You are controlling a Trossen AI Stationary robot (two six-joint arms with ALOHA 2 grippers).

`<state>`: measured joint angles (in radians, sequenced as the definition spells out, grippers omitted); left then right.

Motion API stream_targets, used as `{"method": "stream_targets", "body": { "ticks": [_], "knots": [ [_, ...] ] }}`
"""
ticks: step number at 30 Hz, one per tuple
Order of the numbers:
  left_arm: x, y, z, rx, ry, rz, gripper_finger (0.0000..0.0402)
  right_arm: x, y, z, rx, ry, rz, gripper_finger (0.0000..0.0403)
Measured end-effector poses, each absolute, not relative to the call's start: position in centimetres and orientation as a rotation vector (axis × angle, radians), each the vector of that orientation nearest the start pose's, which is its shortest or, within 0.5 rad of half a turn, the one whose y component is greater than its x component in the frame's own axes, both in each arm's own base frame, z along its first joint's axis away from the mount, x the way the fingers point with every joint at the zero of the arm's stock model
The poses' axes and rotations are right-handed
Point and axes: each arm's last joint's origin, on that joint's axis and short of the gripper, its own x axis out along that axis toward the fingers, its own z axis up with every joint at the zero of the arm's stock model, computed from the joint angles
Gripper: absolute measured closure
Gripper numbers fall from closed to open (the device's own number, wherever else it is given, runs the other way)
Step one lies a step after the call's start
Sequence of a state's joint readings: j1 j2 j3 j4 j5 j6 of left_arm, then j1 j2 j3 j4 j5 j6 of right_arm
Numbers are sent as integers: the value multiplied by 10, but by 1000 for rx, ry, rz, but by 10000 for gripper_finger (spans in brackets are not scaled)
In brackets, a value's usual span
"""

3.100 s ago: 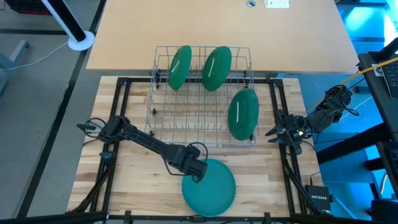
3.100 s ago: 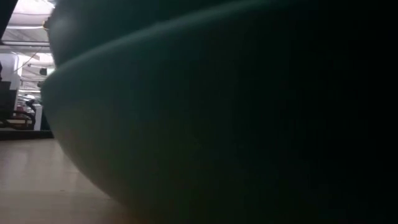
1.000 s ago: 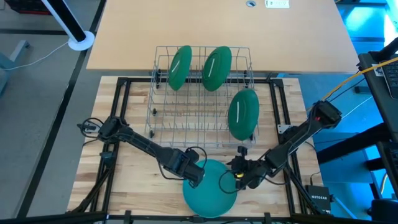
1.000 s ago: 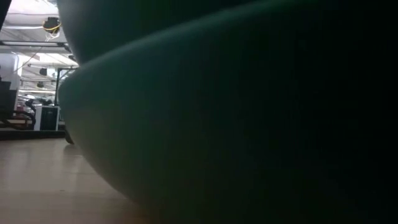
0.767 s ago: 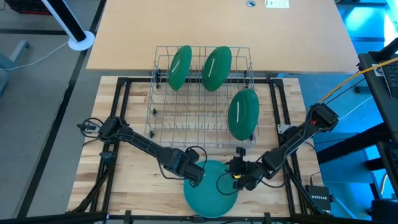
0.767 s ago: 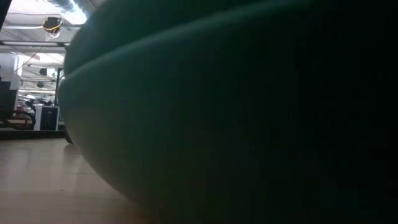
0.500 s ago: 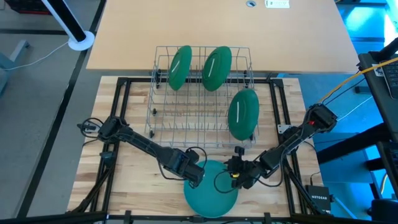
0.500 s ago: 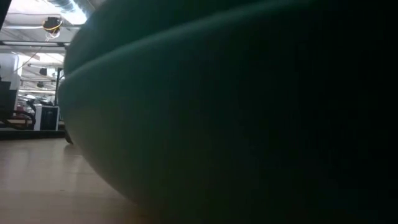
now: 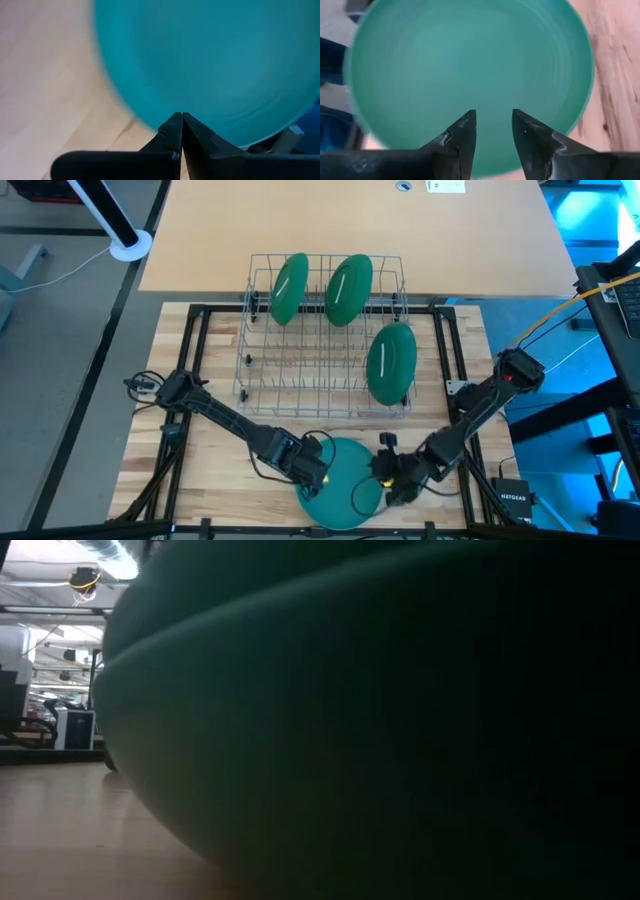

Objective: Sort dishes
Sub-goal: Put the top light green plate in the dish rack

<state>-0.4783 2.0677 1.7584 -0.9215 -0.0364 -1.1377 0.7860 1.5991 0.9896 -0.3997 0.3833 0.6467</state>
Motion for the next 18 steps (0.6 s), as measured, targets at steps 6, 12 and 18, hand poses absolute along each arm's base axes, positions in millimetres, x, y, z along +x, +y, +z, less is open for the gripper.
{"method": "stream_targets", "body": {
  "ticks": [6, 12, 18],
  "knots": [
    [392, -214, 200, -575, 1221, 232, 401, 215, 235, 224, 80, 868, -1, 272],
    [395, -221, 166, -491, 1291, 244, 401, 209, 241, 228, 138, 802, -68, 272],
    [403, -225, 136, -491, 1328, 245, 401, 208, 241, 213, 236, 896, -154, 272]
  ]
}}
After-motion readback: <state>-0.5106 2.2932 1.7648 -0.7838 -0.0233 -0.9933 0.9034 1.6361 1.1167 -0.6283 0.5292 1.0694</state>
